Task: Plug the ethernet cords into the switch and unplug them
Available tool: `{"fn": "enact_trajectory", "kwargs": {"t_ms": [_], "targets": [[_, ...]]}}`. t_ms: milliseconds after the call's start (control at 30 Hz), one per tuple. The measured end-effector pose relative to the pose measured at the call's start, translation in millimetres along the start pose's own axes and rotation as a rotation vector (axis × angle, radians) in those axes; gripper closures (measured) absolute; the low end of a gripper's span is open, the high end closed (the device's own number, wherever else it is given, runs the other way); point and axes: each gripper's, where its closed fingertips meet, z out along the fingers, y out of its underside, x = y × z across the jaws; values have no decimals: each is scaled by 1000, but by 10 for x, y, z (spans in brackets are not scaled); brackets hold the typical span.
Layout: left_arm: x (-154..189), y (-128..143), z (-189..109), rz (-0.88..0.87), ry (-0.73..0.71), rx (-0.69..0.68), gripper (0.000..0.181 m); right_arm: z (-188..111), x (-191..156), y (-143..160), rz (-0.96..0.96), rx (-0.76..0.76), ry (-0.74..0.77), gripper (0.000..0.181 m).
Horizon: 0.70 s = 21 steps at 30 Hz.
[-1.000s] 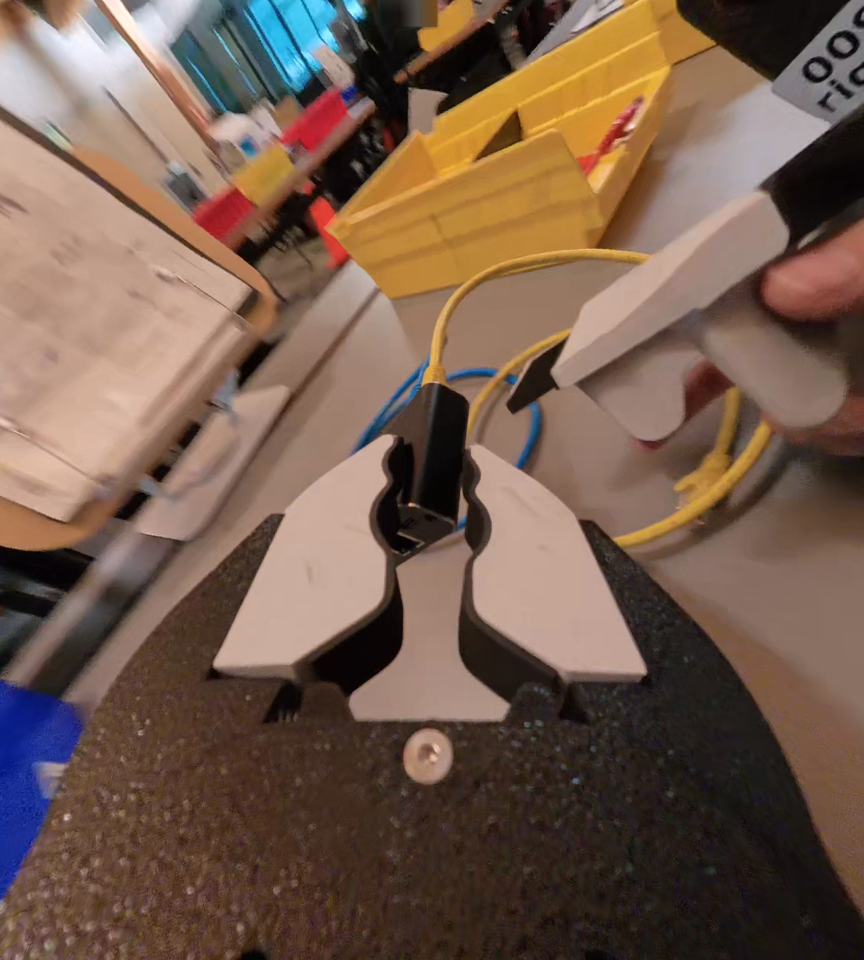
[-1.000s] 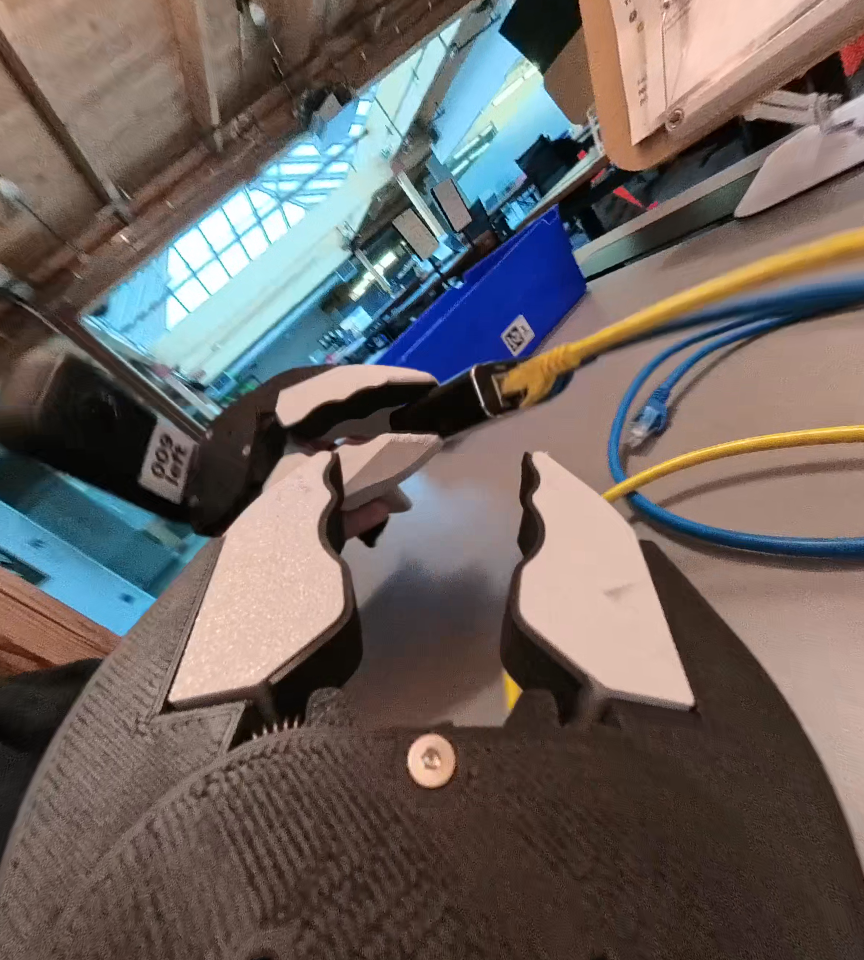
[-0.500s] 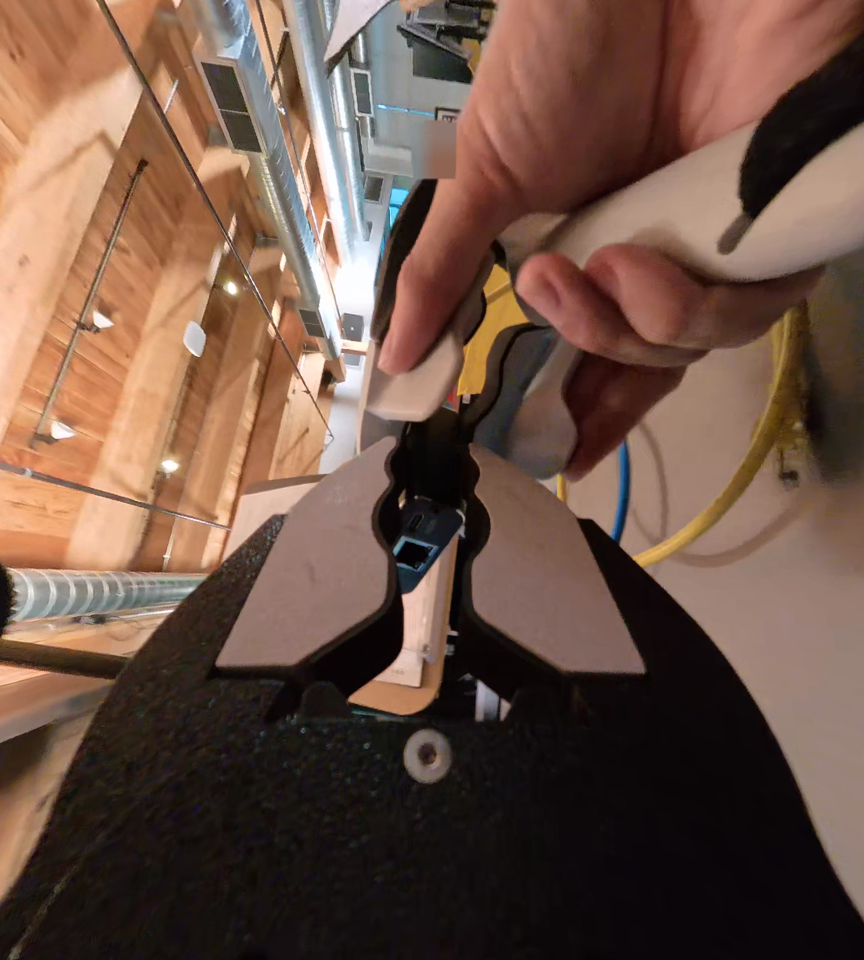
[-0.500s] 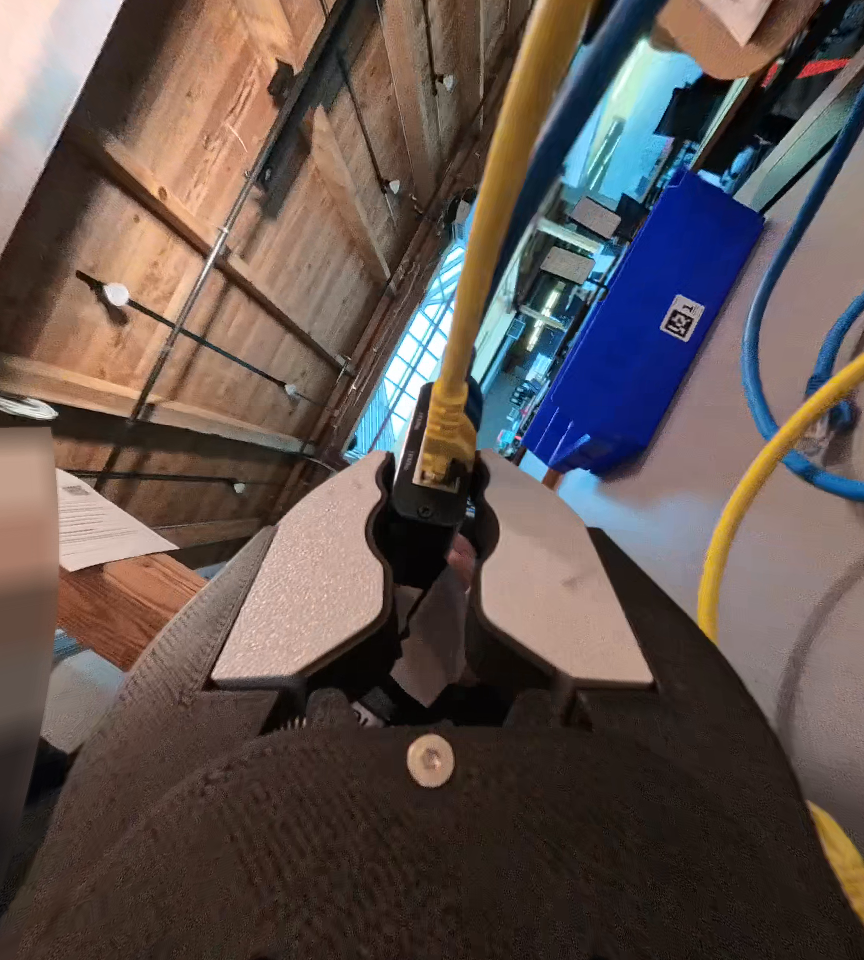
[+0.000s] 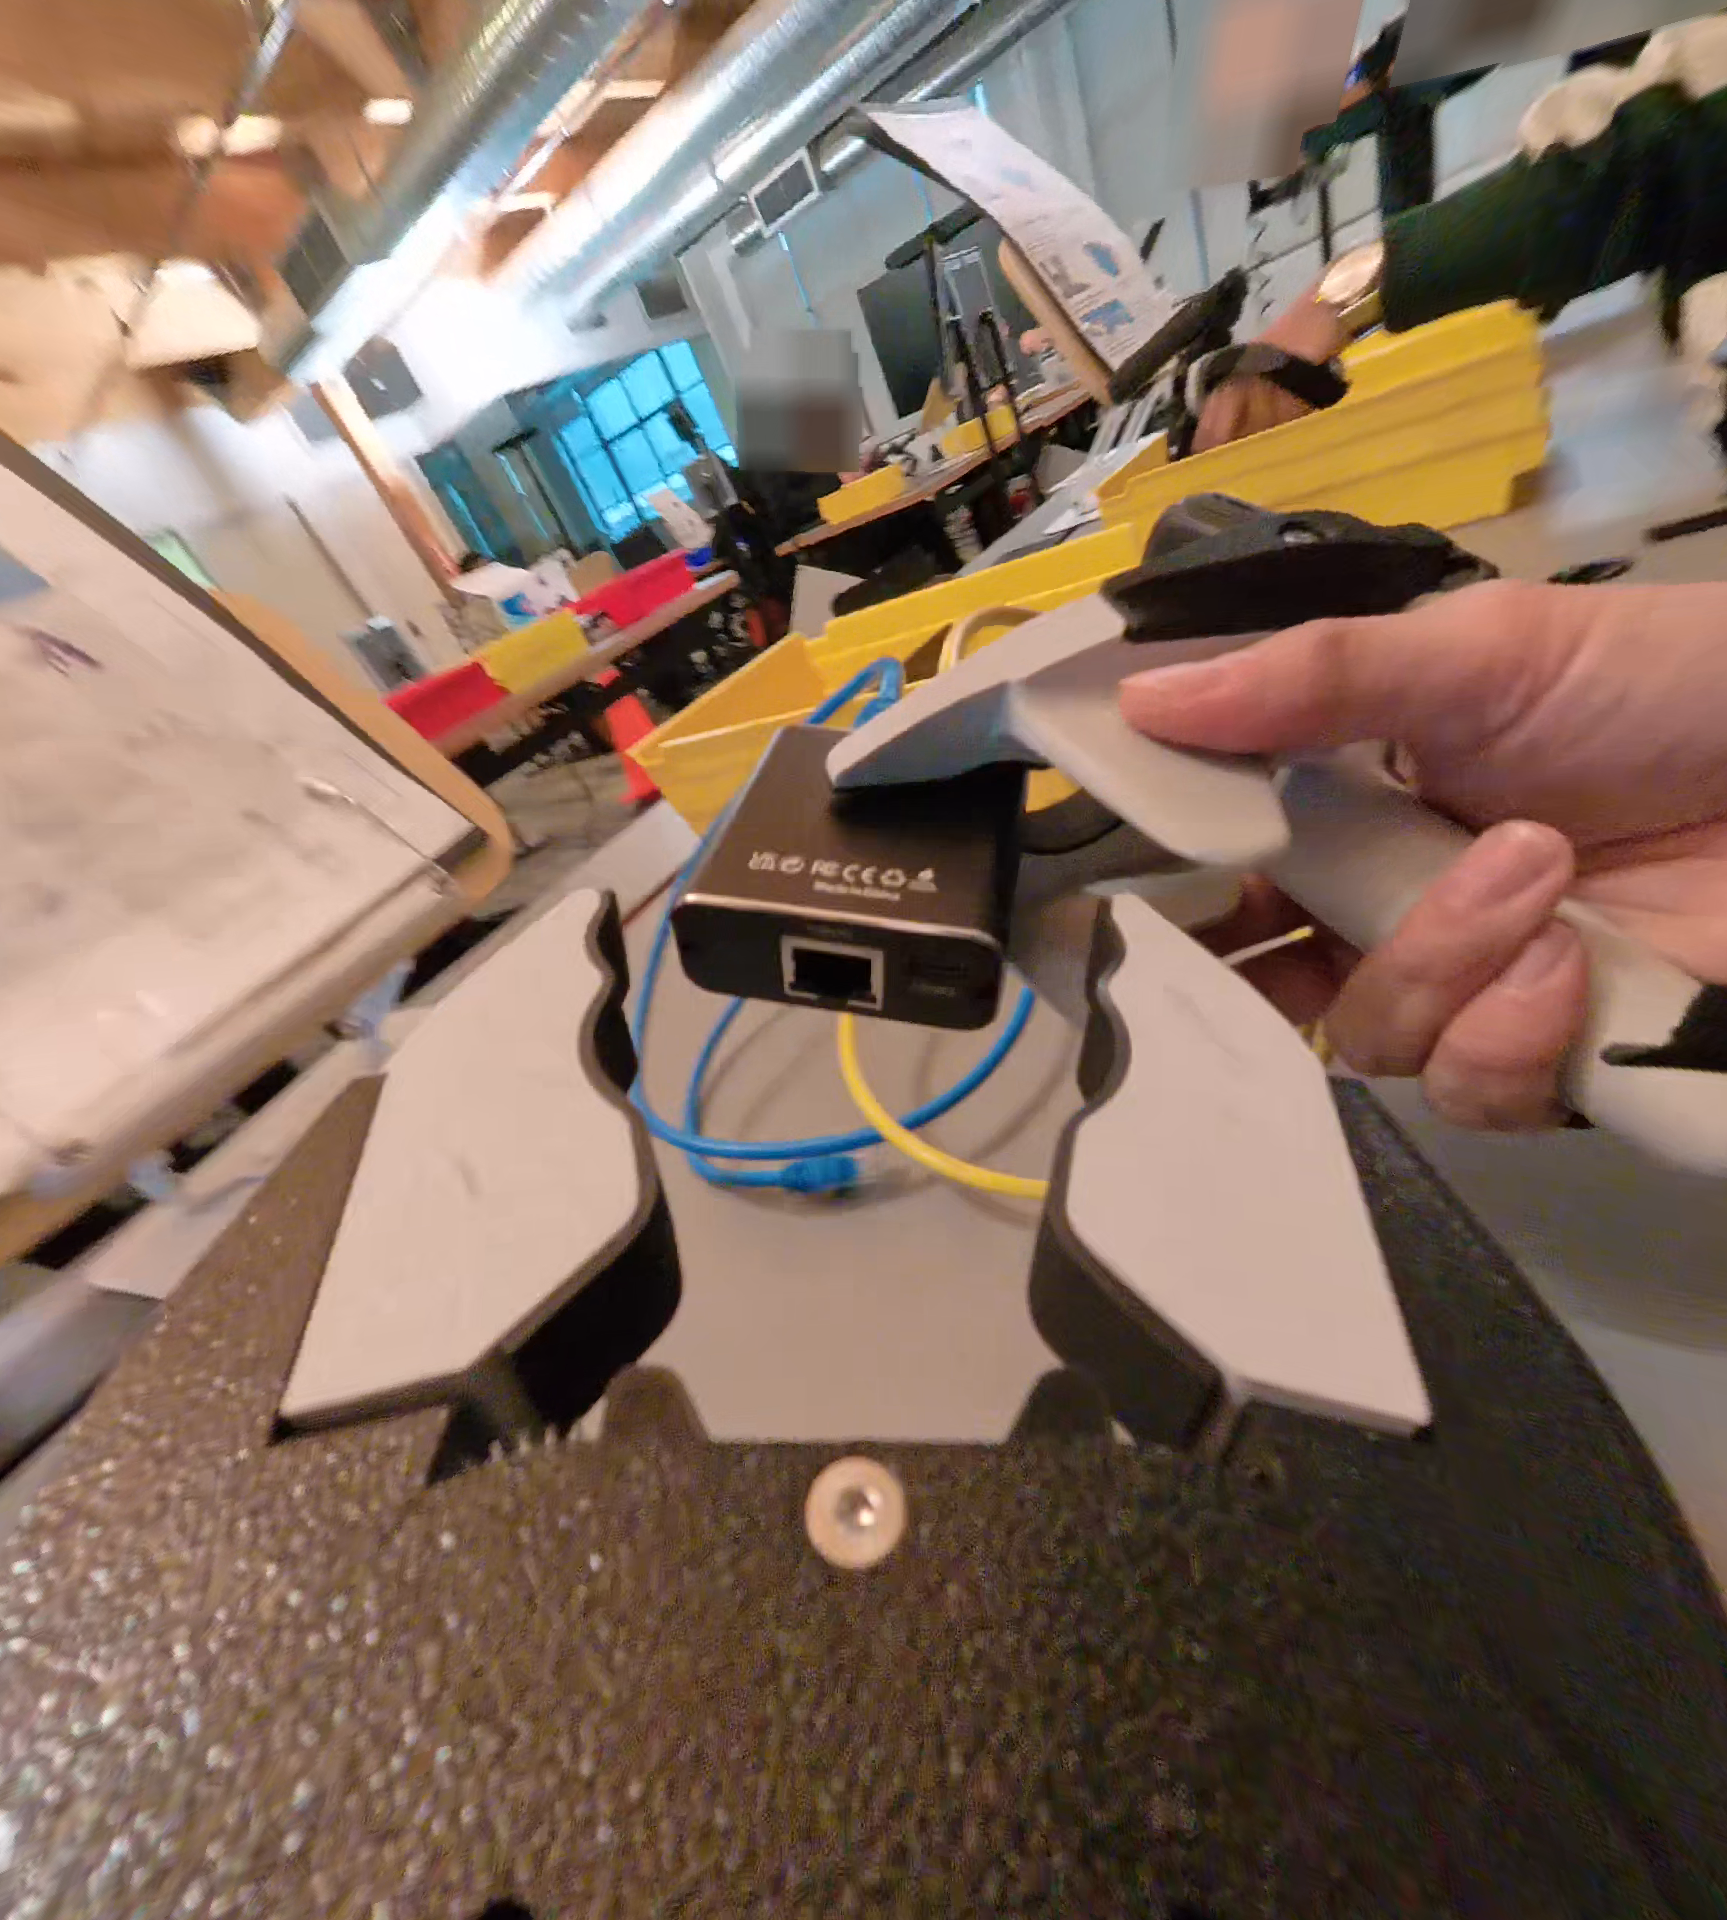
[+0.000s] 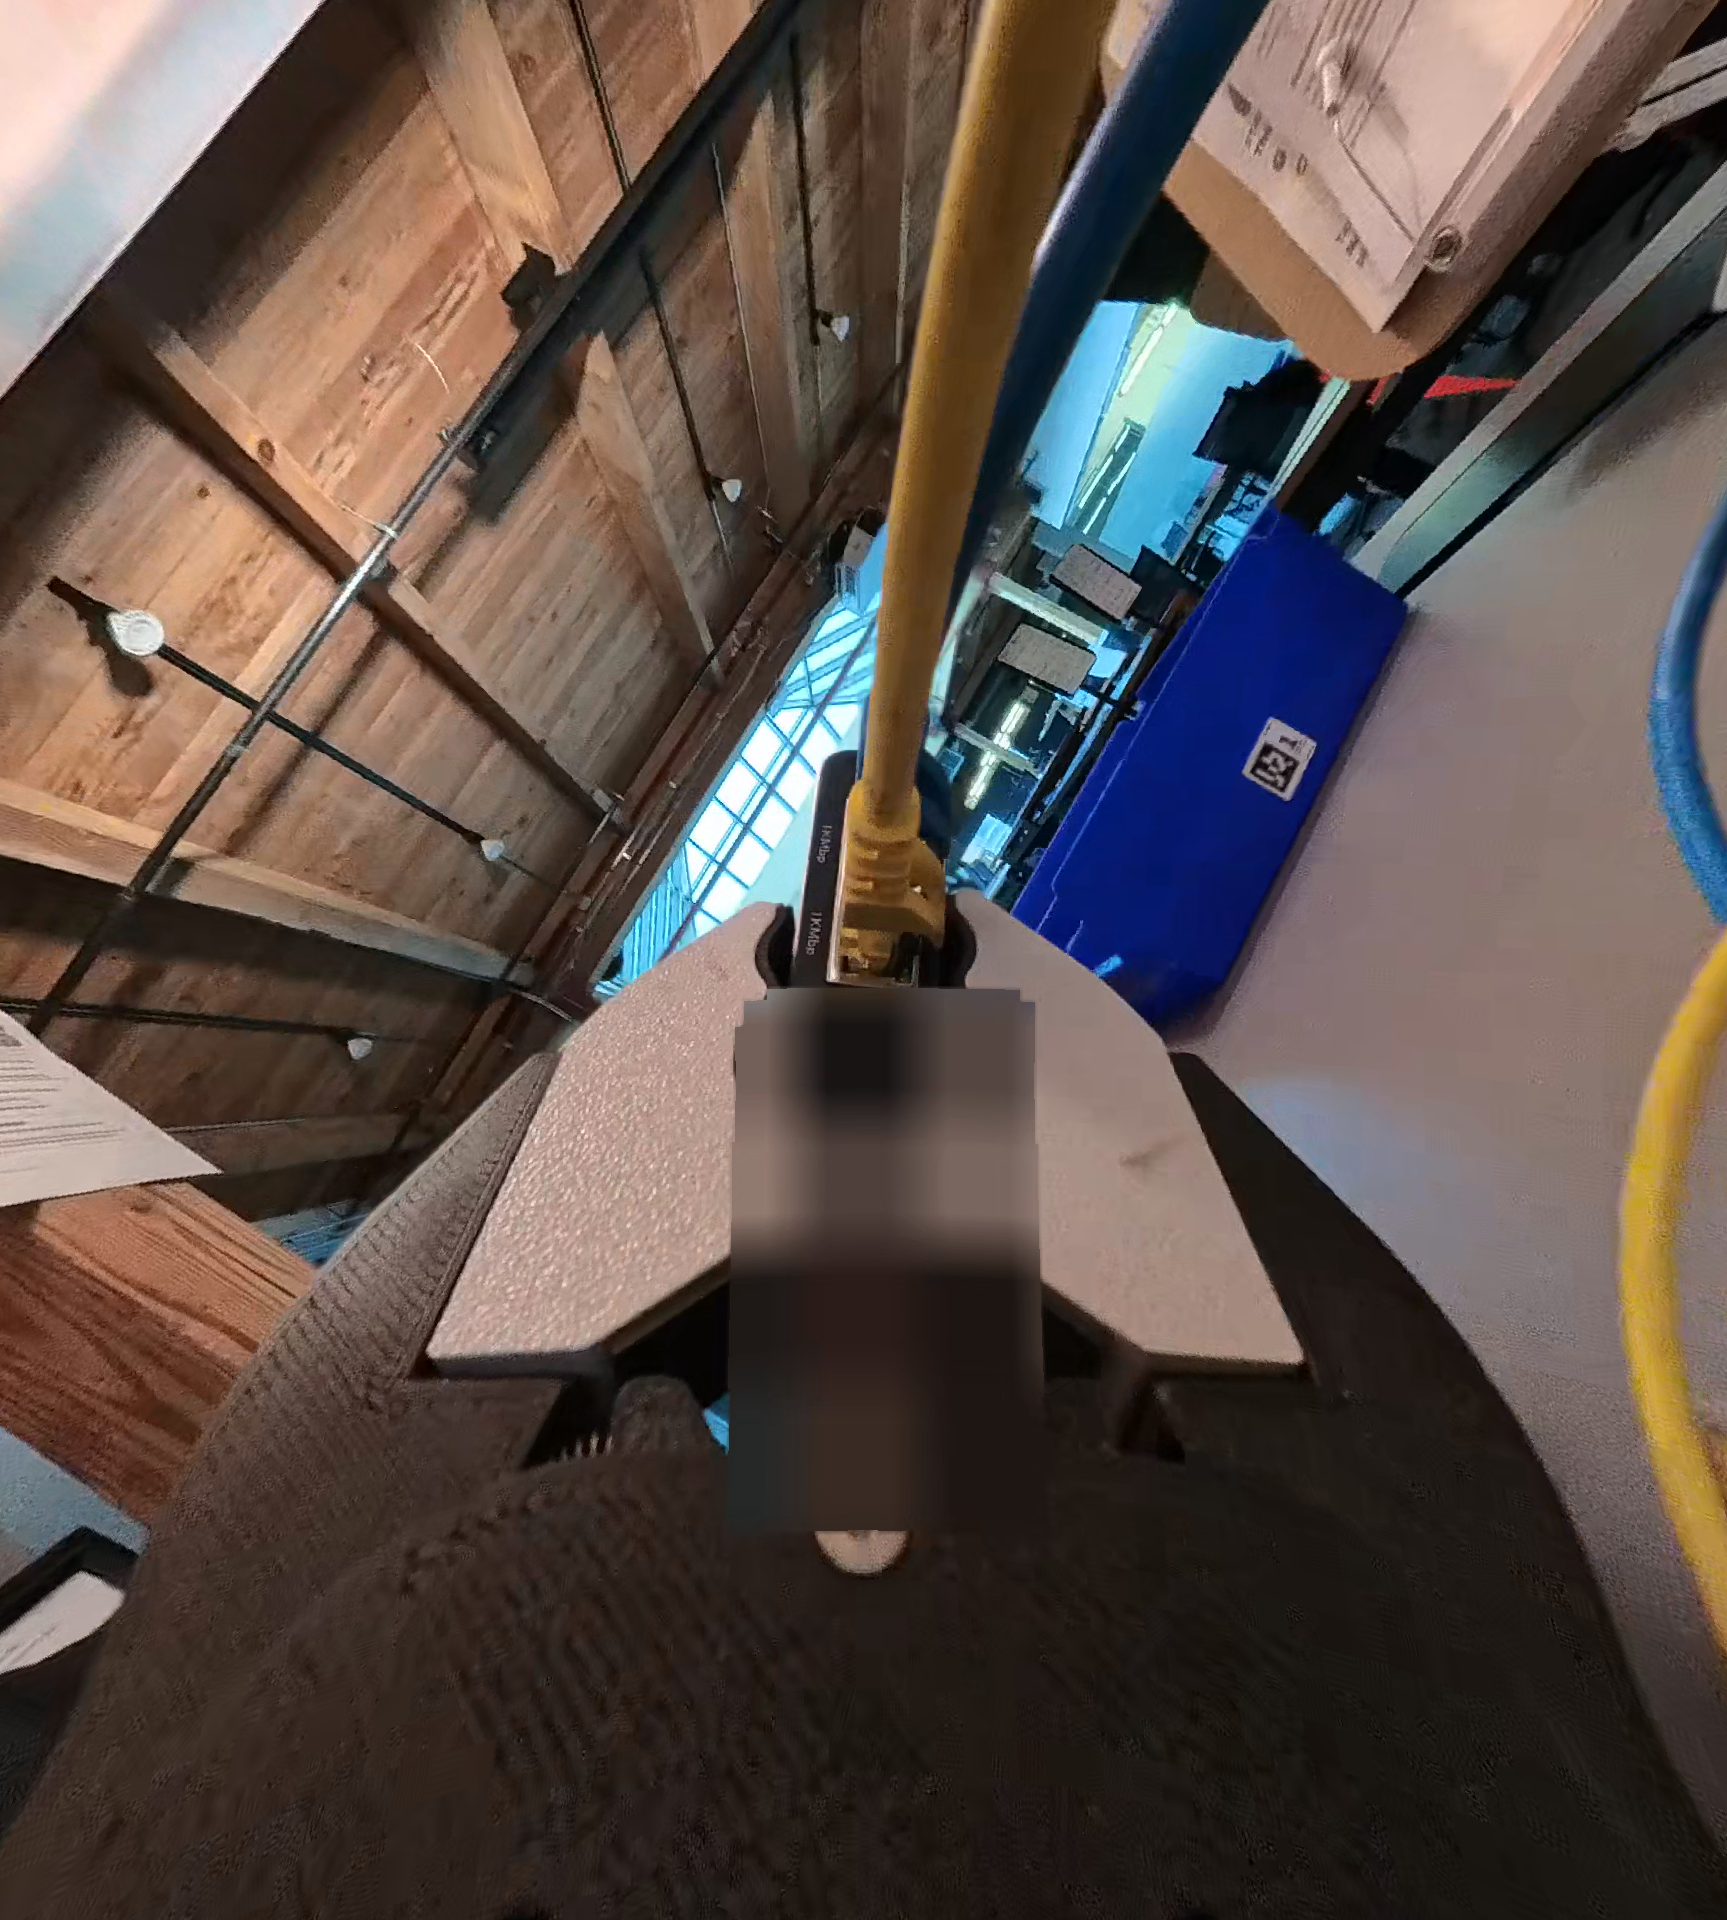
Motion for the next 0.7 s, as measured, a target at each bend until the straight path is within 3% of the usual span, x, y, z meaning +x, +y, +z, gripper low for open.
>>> {"fn": "enact_trajectory", "kwargs": {"t_ms": [100, 367, 700], "targets": [[2, -46, -54, -63, 47, 88, 114, 54, -4, 156, -28, -65, 24, 156], [50, 66, -117, -6, 112, 127, 114, 78, 21, 308, -26, -99, 56, 156], [28, 93, -78, -48, 104, 109, 115, 77, 33, 251, -33, -28, 77, 157]]}}
